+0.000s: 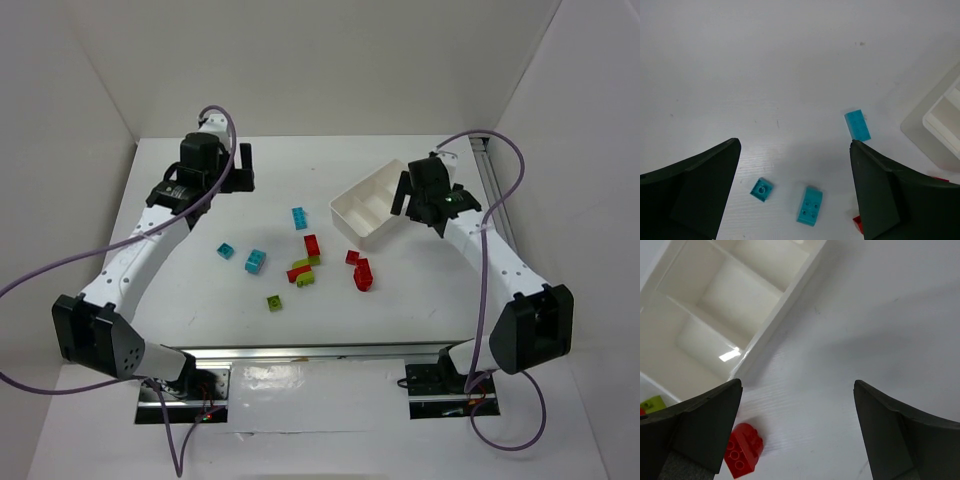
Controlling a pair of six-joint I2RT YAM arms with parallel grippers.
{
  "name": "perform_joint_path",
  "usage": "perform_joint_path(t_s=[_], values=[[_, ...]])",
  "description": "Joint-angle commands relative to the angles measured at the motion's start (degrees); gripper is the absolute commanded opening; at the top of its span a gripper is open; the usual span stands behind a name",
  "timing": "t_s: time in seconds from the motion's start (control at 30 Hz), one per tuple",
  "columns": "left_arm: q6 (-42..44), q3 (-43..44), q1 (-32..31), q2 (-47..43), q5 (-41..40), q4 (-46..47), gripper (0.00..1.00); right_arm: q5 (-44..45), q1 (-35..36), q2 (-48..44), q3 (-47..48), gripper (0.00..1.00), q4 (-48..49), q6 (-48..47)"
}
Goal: Sort the legos into containers by color
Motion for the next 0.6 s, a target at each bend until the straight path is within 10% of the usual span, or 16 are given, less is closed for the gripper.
perform_joint_path(t_s=[0.0,0.57], values=[[-2.1,2.5,0.0,0.9,3.4,-1.8,1.0,-8.6,2.5,-2.8,-3.2,1.0,6.5,-6.8],[-4.1,2.0,0.0,2.0,6.2,-3.3,1.0,-19.0,19.5,1.1,-14.9,0.83,11.2,-5.8]])
